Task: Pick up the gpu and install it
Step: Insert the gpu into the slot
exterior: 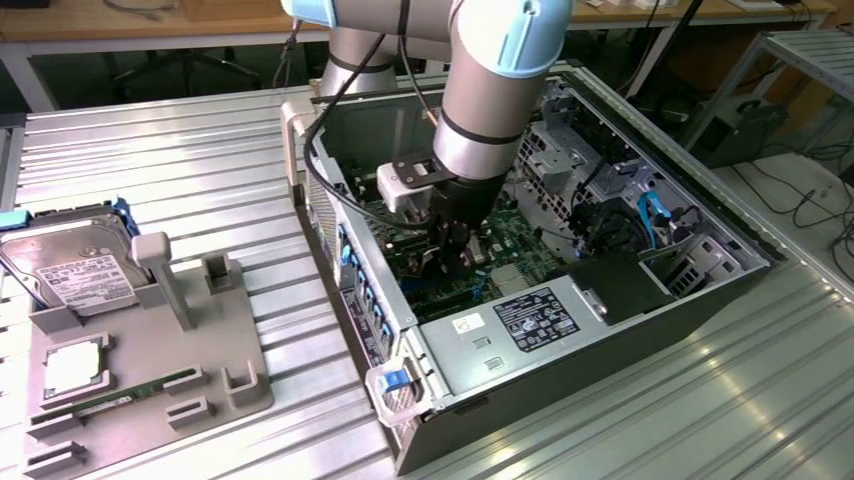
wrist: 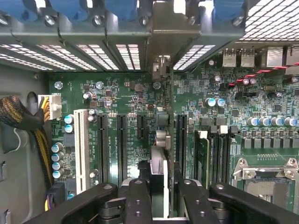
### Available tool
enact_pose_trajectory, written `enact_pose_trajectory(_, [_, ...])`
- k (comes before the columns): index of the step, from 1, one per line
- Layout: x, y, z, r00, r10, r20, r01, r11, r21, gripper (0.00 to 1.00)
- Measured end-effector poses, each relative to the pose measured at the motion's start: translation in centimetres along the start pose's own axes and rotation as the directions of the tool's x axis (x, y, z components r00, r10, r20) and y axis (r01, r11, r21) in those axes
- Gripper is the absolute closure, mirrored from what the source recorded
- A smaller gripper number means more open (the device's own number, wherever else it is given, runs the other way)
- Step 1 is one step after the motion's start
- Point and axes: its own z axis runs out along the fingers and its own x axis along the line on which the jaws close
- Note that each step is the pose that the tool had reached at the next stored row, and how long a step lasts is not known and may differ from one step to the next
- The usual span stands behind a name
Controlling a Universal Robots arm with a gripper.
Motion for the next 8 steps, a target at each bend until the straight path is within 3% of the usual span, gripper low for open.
enact_pose_trajectory(8, [0.0, 0.0, 0.25, 1.0, 0.0, -0.0001, 0.0, 1.0, -0.0002, 0.72])
